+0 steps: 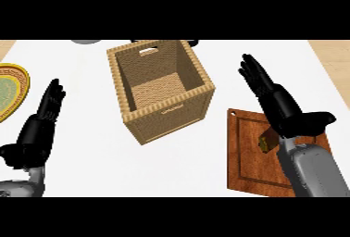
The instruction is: Pick the sweet potato from the cutting board and place it in the basket
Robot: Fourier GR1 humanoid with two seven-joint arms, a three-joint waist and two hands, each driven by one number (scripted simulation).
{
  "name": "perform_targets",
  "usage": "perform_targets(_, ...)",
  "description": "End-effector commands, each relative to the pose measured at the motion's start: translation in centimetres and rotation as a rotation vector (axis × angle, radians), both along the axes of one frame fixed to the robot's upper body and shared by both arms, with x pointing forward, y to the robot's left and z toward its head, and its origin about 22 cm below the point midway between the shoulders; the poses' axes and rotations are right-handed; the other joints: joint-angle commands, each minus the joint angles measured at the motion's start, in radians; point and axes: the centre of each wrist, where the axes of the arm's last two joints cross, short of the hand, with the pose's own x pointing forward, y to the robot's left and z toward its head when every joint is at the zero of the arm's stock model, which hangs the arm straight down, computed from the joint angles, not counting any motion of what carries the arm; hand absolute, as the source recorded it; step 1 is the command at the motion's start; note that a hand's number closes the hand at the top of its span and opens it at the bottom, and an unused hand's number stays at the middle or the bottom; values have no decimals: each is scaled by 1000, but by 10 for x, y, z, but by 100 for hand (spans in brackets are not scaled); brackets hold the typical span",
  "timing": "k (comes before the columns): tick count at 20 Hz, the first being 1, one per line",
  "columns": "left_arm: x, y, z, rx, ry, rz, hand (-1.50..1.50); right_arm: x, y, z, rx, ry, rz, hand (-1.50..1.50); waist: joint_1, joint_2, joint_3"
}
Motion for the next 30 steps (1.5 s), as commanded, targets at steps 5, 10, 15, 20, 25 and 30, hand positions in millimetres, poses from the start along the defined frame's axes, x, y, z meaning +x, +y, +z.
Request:
perform_targets(5, 24, 9, 34, 126, -62, -79, 0, 36, -30, 10, 72, 135, -503, 150, 21, 29, 23)
perform_targets(10, 26, -19, 32, 105, -12, -191, 0, 47, 34, -6, 279, 97, -763, 150, 58, 34, 24)
perform_targets(15, 34, -20, 26, 104, 20, -165, 0, 80, 54, 12, 47, 21, -989, -150, 41, 27, 20)
perform_targets(20, 33, 1, 33, 126, 31, -156, 0, 100, -22, 0, -385, 185, -1152, -150, 26, 14, 9)
perform_targets(25, 29, 8, 27, 136, 34, -142, 0, 113, -52, 27, -777, 465, -1035, -150, 17, -4, 5)
perform_targets(30, 31, 3, 27, 128, 52, -152, 0, 132, -17, 76, -1013, 714, -765, -150, 24, -5, 12)
